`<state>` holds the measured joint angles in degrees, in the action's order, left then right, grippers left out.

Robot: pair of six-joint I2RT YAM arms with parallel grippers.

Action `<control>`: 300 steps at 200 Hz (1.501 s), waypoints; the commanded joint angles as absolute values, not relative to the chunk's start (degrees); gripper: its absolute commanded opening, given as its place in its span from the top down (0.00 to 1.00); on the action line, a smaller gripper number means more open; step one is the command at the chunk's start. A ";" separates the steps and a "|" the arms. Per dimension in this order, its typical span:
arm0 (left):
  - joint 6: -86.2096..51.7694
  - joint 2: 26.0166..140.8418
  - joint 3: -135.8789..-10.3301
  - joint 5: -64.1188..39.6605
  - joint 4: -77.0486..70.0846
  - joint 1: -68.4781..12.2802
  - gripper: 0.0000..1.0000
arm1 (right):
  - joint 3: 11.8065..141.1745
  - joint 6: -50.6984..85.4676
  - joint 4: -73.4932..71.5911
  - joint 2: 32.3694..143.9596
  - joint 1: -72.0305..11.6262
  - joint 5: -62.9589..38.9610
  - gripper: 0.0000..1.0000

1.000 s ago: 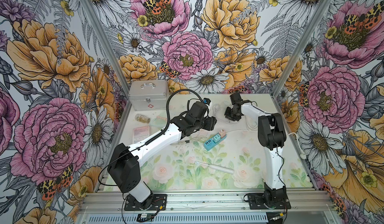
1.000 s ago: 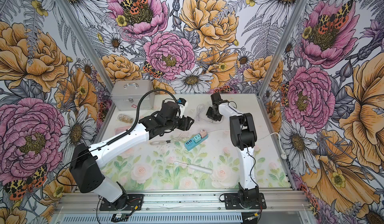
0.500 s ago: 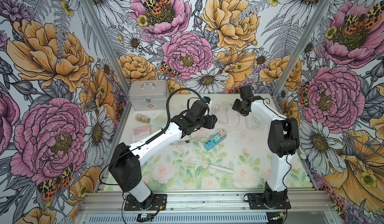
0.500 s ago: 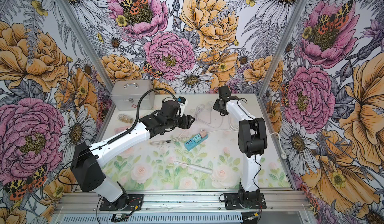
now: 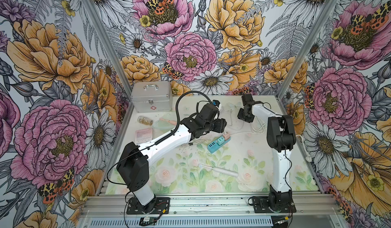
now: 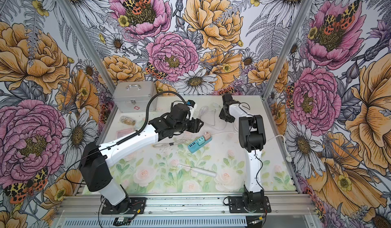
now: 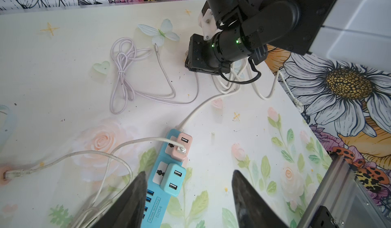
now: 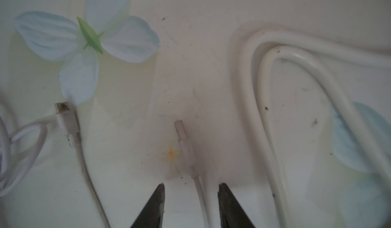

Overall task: Charge the electric toothbrush
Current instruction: Pick up the charging cable from the center of the board.

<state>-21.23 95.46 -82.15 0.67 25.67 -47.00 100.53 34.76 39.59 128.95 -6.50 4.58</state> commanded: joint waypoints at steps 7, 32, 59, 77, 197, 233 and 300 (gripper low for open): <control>-22.62 95.14 -82.46 1.59 24.25 -46.25 0.36 | 103.19 34.55 39.84 130.79 -5.38 5.69 0.59; -22.74 94.94 -82.11 1.25 24.16 -45.80 0.36 | 104.62 34.49 40.17 131.91 -5.01 4.92 0.63; -23.02 94.60 -81.53 0.99 24.15 -45.09 0.36 | 105.95 34.06 40.51 133.25 -4.92 3.99 0.66; -23.20 94.26 -81.02 1.14 24.13 -44.83 0.36 | 106.80 34.23 40.78 134.49 -4.72 2.27 0.67; -18.73 93.19 -82.40 1.98 23.91 -45.45 0.36 | 100.55 38.24 37.57 120.55 -3.64 0.01 1.00; -8.25 96.00 -89.14 2.42 23.74 -48.74 0.36 | 89.32 40.50 35.79 105.17 -0.44 2.49 1.00; -5.27 97.76 -94.21 -0.65 22.93 -49.94 0.36 | 87.72 35.91 41.13 75.77 7.00 6.41 1.00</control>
<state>-7.79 97.62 -93.95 0.89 23.62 -49.65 83.99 38.54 37.45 82.91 6.74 3.51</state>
